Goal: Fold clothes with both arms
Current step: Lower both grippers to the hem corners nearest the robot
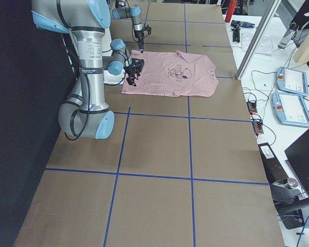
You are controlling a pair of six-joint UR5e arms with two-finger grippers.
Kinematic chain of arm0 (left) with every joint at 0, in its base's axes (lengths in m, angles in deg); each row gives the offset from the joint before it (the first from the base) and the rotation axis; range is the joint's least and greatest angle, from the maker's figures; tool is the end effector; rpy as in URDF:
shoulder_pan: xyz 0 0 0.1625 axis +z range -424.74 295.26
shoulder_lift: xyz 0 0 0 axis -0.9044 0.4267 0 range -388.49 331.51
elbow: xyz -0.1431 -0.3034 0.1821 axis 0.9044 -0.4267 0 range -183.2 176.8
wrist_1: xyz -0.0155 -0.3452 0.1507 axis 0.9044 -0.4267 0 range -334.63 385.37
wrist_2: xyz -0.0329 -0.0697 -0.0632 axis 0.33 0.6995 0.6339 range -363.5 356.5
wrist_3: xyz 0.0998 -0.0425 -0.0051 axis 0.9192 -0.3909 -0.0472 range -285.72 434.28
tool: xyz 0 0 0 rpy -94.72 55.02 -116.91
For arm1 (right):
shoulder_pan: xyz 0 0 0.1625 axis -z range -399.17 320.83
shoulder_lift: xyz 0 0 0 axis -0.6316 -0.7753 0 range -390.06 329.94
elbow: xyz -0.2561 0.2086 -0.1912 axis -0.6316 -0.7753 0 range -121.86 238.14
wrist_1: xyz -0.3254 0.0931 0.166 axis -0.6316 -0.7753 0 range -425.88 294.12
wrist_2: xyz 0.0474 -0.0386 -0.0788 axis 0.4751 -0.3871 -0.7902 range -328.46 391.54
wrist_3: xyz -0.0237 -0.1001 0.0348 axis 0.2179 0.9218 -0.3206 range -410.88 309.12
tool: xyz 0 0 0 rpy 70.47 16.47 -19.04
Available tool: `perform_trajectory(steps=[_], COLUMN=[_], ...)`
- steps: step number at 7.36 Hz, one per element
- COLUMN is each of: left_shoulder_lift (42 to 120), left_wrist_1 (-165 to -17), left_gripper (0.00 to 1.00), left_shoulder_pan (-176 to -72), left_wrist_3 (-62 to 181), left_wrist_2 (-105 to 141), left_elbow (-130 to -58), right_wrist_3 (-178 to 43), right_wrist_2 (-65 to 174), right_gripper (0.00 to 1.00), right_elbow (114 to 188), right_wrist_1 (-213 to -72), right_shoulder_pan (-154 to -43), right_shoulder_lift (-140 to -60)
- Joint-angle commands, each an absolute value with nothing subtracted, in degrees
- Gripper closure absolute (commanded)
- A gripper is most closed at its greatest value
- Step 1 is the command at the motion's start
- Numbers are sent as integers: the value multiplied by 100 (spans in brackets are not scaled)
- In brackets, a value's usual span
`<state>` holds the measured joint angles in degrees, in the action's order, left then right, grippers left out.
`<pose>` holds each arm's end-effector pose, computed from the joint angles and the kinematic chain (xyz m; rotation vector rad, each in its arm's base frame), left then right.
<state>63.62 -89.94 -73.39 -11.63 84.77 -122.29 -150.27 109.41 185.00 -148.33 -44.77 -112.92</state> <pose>0.4355 -0.2044 0.3380 0.1370 0.9774 -0.0879 -0.4289 -0.1989 0.2842 0.1682 -0.9065 0.3382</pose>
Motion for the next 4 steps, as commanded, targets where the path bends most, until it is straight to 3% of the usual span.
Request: perform_trajectory(steps=[1,3,4], left_shoulder_lift=[6046,5949,5949], left_wrist_1=[-8986,-8986,-8977], left_gripper=[24,26,32], left_shoulder_pan=[-7081,-6897,-6757], left_wrist_3=[-1281,-1299,-1360], left_wrist_2=[8457,8448,8448], left_elbow=[-12431,-12414,-12379], right_wrist_3=[-15029,-15029,-15029], right_wrist_2=[10932,10932,10932], right_gripper=[7,7,7], right_elbow=[18497,18497,18497], right_wrist_1=[-14832,-14832,-14832], right_shoulder_pan=[-4471,-4479,-4480], right_shoulder_lift=[-11294,-11294,-11303])
